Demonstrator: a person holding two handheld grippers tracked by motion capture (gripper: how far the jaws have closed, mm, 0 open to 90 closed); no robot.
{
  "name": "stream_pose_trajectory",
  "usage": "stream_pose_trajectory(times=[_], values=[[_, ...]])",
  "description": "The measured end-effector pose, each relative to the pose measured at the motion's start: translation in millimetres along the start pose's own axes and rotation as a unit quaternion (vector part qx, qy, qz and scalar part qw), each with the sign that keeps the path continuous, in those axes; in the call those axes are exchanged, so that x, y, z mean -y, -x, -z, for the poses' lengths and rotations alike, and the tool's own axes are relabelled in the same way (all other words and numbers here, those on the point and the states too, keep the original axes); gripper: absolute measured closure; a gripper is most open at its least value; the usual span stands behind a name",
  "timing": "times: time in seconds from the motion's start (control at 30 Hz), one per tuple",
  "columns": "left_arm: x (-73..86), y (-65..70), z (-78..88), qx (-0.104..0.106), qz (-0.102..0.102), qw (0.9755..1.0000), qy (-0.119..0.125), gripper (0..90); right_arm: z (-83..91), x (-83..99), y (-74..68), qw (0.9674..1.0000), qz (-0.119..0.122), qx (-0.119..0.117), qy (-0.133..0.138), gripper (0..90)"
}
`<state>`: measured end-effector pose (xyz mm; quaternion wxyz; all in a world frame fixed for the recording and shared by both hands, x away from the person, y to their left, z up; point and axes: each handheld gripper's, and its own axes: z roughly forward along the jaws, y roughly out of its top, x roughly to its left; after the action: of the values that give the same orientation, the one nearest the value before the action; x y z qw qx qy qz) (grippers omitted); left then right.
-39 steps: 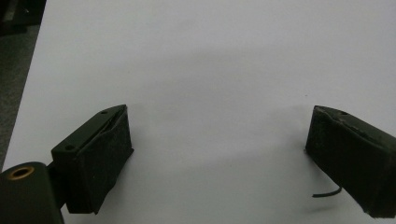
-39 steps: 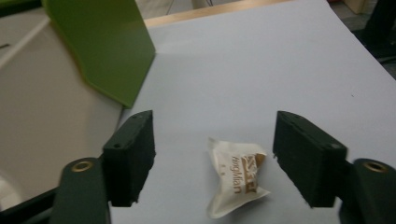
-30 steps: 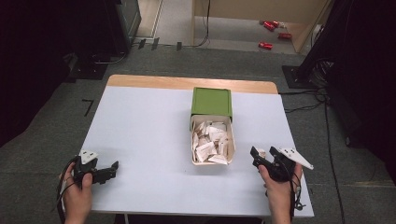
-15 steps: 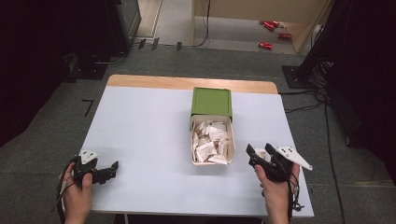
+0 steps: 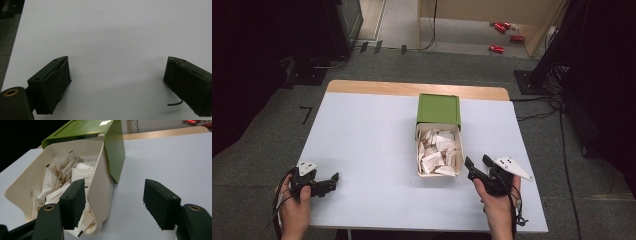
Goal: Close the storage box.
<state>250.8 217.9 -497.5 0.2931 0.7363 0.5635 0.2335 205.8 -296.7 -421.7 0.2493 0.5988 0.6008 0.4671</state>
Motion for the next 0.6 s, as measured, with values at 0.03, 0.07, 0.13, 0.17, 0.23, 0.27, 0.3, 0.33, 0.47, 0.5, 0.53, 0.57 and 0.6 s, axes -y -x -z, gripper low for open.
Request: stream_pose_trajectory(times=[0.03, 0.07, 0.13, 0.17, 0.23, 0.27, 0.3, 0.33, 0.47, 0.5, 0.53, 0.57, 0.6], values=[[0.0, 0.0, 0.0, 0.000, 0.000, 1.0000, 0.000, 7.4, 0.1, 0.1, -1.4, 1.0000, -0.001, 0.000, -0.001, 36.6], [-0.1, -0.1, 0.0, 0.000, 0.000, 1.0000, -0.001, 7.4, 0.8, 0.0, -2.4, 1.0000, 0.000, -0.001, 0.000, 37.6], [-0.1, 0.0, 0.0, 0.000, 0.000, 1.0000, -0.001, 7.4, 1.3, 0.3, -3.7, 0.9999, 0.000, -0.010, 0.000, 43.6], [0.0, 0.0, 0.0, 0.000, 0.000, 1.0000, 0.000, 7.4, 0.5, 0.7, -4.1, 0.9999, 0.002, -0.015, -0.002, 45.6], [0.1, 0.0, 0.1, 0.000, 0.000, 1.0000, 0.000, 7.4, -1.0, 2.0, -6.9, 0.9998, 0.001, -0.021, -0.005, 48.5], [0.1, 0.1, 0.0, 0.000, 0.000, 1.0000, 0.001, 7.4, -1.6, 2.5, -9.2, 0.9997, 0.003, -0.022, -0.006, 49.7], [0.0, 0.1, 0.0, 0.000, 0.000, 1.0000, 0.000, 7.4, -1.7, 2.8, -11.3, 0.9997, 0.005, -0.024, -0.005, 50.8], [0.0, 0.0, 0.1, 0.000, 0.000, 1.0000, 0.000, 7.4, -1.6, 2.9, -13.2, 0.9996, 0.007, -0.027, -0.003, 52.5], [0.0, 0.0, 0.1, 0.000, 0.000, 1.0000, 0.000, 7.4, -4.8, 4.1, -18.3, 0.9995, 0.013, -0.027, -0.005, 56.5], [0.0, 0.1, 0.0, 0.000, 0.000, 1.0000, 0.000, 7.4, -6.7, 4.8, -18.8, 0.9995, 0.010, -0.028, -0.009, 57.4], [0.1, 0.0, 0.0, 0.000, 0.000, 1.0000, 0.000, 7.4, -8.8, 5.6, -19.3, 0.9995, 0.012, -0.028, -0.011, 58.4], [0.0, 0.1, 0.0, 0.000, 0.000, 1.0000, 0.000, 7.4, -10.5, 6.5, -20.7, 0.9995, 0.012, -0.026, -0.014, 59.2], [0.0, -0.1, 0.1, 0.000, -0.001, 1.0000, -0.001, 7.4, -12.2, 7.2, -21.8, 0.9995, 0.015, -0.025, -0.016, 59.7]])
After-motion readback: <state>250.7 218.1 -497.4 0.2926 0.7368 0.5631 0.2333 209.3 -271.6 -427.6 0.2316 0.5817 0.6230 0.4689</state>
